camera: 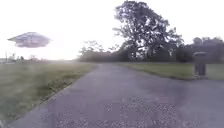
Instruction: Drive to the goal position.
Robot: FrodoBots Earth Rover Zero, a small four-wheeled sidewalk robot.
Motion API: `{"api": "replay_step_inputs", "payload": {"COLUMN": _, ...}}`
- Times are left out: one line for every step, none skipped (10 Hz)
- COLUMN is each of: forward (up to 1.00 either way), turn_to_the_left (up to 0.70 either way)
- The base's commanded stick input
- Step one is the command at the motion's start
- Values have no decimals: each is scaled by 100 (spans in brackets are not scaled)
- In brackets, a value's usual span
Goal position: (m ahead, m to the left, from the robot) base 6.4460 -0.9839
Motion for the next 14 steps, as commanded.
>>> {"api": "replay_step_inputs", "payload": {"forward": 70, "turn_to_the_left": 0}}
{"api": "replay_step_inputs", "payload": {"forward": 70, "turn_to_the_left": 0}}
{"api": "replay_step_inputs", "payload": {"forward": 70, "turn_to_the_left": 0}}
{"api": "replay_step_inputs", "payload": {"forward": 70, "turn_to_the_left": 0}}
{"api": "replay_step_inputs", "payload": {"forward": 70, "turn_to_the_left": 0}}
{"api": "replay_step_inputs", "payload": {"forward": 70, "turn_to_the_left": 0}}
{"api": "replay_step_inputs", "payload": {"forward": 70, "turn_to_the_left": 0}}
{"api": "replay_step_inputs", "payload": {"forward": 70, "turn_to_the_left": 0}}
{"api": "replay_step_inputs", "payload": {"forward": 70, "turn_to_the_left": 0}}
{"api": "replay_step_inputs", "payload": {"forward": 70, "turn_to_the_left": 0}}
{"api": "replay_step_inputs", "payload": {"forward": 70, "turn_to_the_left": 0}}
{"api": "replay_step_inputs", "payload": {"forward": 70, "turn_to_the_left": 0}}
{"api": "replay_step_inputs", "payload": {"forward": 70, "turn_to_the_left": 0}}
{"api": "replay_step_inputs", "payload": {"forward": 70, "turn_to_the_left": 0}}
